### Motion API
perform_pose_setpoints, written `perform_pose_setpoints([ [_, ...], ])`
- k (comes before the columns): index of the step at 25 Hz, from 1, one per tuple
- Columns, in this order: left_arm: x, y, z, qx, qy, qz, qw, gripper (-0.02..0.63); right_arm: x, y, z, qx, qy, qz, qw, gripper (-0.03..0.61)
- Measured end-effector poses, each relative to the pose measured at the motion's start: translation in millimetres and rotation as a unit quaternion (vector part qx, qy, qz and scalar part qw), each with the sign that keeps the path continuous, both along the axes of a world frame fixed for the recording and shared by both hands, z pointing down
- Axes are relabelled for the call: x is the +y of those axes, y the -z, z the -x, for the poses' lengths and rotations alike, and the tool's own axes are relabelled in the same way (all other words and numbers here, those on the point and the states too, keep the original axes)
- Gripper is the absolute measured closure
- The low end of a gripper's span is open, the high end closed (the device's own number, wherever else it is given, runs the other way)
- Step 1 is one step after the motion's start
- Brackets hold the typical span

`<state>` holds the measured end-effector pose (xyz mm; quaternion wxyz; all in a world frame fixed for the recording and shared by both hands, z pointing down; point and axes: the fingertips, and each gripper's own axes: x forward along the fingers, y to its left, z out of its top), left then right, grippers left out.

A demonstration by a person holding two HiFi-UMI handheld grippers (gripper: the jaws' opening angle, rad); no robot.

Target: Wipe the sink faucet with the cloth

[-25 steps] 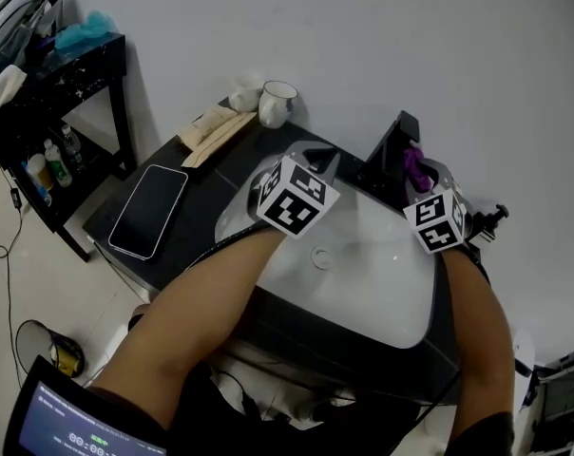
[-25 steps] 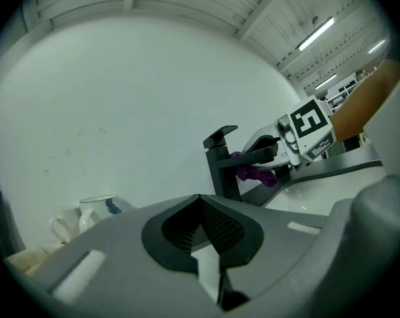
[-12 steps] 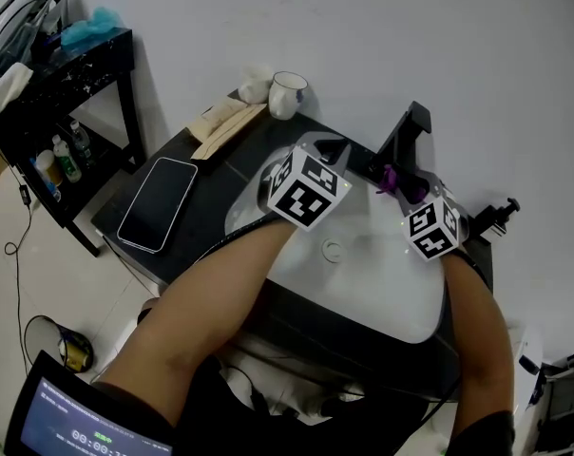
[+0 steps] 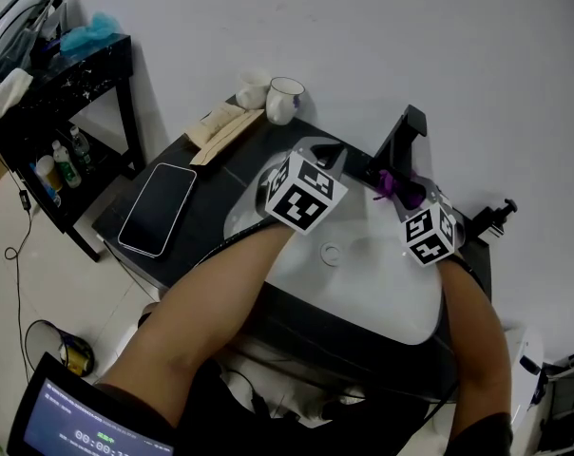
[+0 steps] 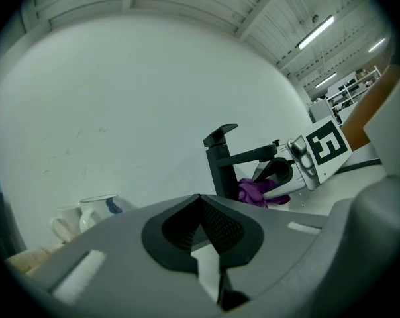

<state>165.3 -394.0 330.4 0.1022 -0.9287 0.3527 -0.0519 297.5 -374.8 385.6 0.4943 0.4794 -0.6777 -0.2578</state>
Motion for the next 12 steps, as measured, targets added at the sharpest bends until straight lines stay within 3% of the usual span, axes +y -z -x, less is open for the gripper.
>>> perform_pose_setpoints([
  [9,3.6,0.9,-3.1,-0.002,-0.006,-0.003,1.0000,0.597,51.5,43.6,-0.8,-0.087,-0.011,-0.030,0.996,0.476],
  [12,4.4,2.0,-0.8,-0.002,-0.004,-0.005,1.0000,0.597,80.4,68.4,4.9,-0.140,-0.012,-0.050,0.989,0.476],
])
